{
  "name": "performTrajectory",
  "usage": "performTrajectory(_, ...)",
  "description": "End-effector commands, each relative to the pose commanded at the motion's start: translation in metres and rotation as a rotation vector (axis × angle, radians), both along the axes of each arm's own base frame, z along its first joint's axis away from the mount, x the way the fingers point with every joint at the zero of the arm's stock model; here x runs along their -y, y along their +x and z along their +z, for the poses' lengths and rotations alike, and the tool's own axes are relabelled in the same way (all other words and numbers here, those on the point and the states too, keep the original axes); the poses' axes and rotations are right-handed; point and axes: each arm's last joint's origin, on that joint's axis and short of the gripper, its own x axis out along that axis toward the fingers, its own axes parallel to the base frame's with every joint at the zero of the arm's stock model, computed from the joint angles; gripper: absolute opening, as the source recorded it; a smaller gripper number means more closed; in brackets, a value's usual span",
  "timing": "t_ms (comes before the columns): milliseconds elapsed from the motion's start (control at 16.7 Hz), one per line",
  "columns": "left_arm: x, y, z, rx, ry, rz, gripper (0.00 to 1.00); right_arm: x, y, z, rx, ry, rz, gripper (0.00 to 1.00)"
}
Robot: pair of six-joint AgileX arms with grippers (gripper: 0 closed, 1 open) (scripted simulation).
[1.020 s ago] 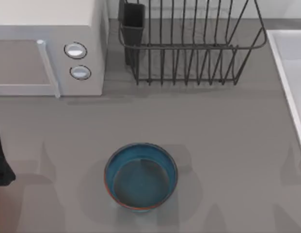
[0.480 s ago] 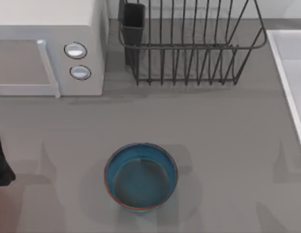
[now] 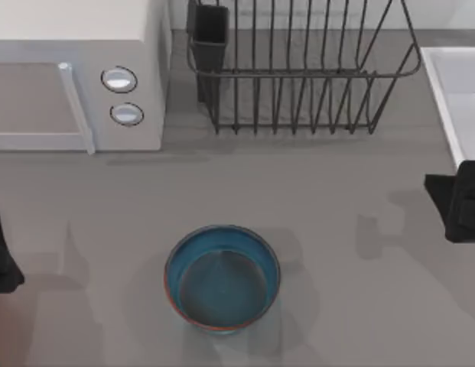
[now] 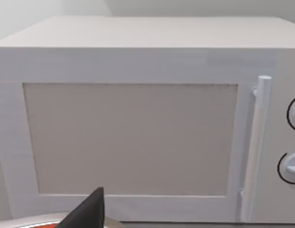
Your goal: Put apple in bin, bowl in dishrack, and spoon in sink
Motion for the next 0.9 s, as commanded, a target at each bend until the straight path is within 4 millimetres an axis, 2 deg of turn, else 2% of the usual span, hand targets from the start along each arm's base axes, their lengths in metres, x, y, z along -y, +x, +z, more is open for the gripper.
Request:
performTrajectory(120, 0.0, 0.0, 0.0, 0.0, 0.0, 0.0, 1.0, -0.033, 0.022, 0.01, -0.204, -0.028, 0.036, 1.0)
performTrajectory(240, 0.0, 0.0, 0.0, 0.0, 0.0, 0.0, 1.0, -0.07, 0.044, 0.01, -0.399, -0.088, 0.049, 1.0)
performTrajectory(540, 0.0, 0.0, 0.0, 0.0, 0.0, 0.0, 1.0, -0.158, 0.088, -0.017, -0.743, -0.279, 0.011, 1.0)
performTrajectory(720, 0.0, 0.0, 0.0, 0.0, 0.0, 0.0, 1.0, -0.193, 0.103, -0.031, -0.833, -0.358, -0.023, 1.0)
performTrajectory(900, 0.0, 0.0, 0.0, 0.0, 0.0, 0.0, 1.0, -0.208, 0.111, -0.038, -0.865, -0.394, -0.045, 1.0)
